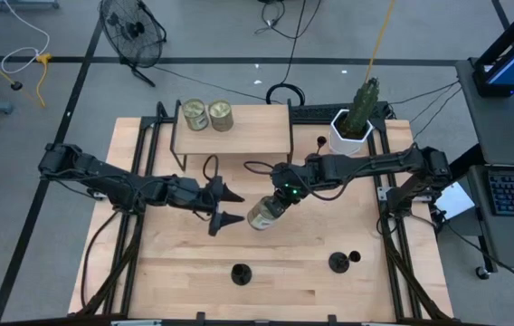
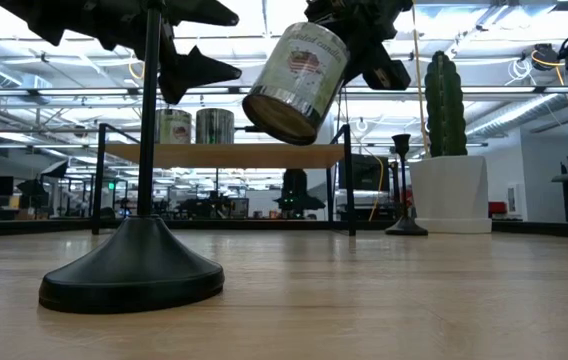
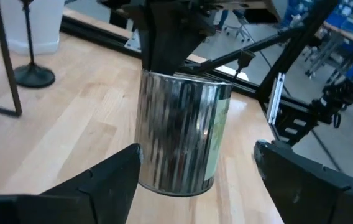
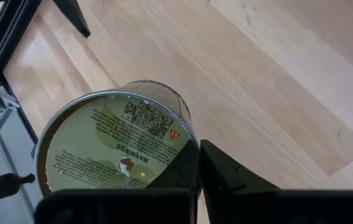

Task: Pick & Place candle stick holders
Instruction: Put the silver scented candle on the shelf

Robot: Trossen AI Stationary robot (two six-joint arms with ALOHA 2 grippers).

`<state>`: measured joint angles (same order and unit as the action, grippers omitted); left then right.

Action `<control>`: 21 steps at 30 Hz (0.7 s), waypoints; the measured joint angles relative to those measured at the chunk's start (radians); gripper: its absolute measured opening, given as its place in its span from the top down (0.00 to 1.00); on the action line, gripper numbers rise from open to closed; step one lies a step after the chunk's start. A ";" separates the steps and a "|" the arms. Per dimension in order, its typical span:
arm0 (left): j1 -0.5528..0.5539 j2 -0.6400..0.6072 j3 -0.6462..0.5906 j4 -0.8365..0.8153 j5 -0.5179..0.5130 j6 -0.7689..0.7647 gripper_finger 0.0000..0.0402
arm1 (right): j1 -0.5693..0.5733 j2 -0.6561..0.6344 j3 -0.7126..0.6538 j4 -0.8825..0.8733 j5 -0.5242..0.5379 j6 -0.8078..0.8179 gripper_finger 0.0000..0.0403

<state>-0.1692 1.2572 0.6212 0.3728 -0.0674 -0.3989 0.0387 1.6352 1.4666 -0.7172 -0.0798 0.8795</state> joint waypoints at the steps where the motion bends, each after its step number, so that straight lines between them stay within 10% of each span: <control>1: 0.000 0.000 0.000 0.000 -0.010 -0.019 0.20 | 0.001 0.000 0.000 0.000 0.002 -0.002 1.00; 21: -0.005 0.000 0.000 0.022 0.040 -0.054 0.02 | 0.003 0.000 0.000 0.002 -0.003 -0.010 1.00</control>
<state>-0.1745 1.2568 0.6212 0.3946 -0.0270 -0.4528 0.0414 1.6352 1.4666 -0.7155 -0.0826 0.8696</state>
